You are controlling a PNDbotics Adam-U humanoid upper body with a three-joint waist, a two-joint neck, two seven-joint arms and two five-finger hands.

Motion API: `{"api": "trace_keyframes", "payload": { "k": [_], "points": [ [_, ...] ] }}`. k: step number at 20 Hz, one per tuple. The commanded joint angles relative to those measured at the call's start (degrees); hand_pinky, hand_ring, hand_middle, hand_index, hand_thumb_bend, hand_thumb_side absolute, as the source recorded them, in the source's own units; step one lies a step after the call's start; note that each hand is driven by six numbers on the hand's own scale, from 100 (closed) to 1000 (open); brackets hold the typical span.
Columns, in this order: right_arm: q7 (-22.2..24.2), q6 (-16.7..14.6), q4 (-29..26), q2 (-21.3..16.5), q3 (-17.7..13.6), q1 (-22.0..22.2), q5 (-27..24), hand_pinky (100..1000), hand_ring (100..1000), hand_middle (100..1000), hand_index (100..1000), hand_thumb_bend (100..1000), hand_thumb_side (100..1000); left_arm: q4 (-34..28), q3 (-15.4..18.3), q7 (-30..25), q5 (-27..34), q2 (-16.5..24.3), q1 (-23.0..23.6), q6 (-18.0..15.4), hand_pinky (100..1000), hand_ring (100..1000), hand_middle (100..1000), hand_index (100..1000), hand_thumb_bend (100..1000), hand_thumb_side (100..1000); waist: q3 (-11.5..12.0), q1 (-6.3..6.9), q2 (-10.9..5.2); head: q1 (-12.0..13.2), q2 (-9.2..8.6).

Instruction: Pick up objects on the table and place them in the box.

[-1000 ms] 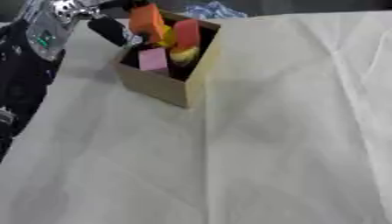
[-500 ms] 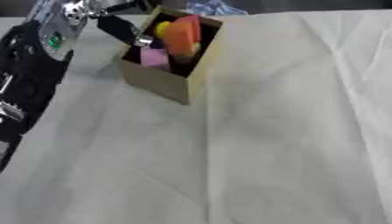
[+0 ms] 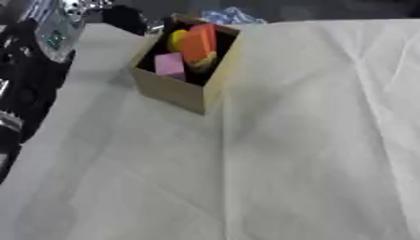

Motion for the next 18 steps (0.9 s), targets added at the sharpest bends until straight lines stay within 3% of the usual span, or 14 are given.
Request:
{"api": "trace_keyframes", "payload": {
  "k": [1,5,9,12,18],
  "points": [
    [0.2,-0.4,-0.8,-0.4,-0.1,-1.7,-0.6,884,796,706,797,100,611,-13.0,2.4,9.2,8.0,3.3,3.4,4.5,836,740,729,822,352,628,0.4,-0.21,-1.63,-0.6,0.39],
    [0.5,-0.7,-0.8,0.9,0.2,-3.2,-0.6,885,801,712,798,100,608,-32.7,5.6,24.7,24.0,5.0,14.6,11.2,837,740,722,824,353,622,1.3,-0.52,-1.94,-1.9,0.79],
    [0.5,-0.8,-0.8,1.9,0.1,-3.8,-0.2,887,810,723,803,100,605,-48.2,9.7,36.2,35.8,3.8,26.0,13.9,833,731,717,837,364,635,2.0,-1.12,-2.0,-3.1,0.57],
    [0.5,-1.0,-0.8,2.6,0.1,-3.8,0.0,888,813,726,805,100,613,-51.6,11.7,40.5,40.1,2.4,32.3,11.9,830,722,708,833,369,632,2.3,-1.63,-2.12,-3.9,0.4],
    [1.7,-0.5,-0.8,6.0,-0.2,-4.3,-0.5,891,824,739,815,100,643,-52.1,13.7,40.6,42.9,-2.2,40.7,7.4,826,708,694,819,350,640,2.8,-2.18,-2.5,-4.7,-0.28]
  ]
}}
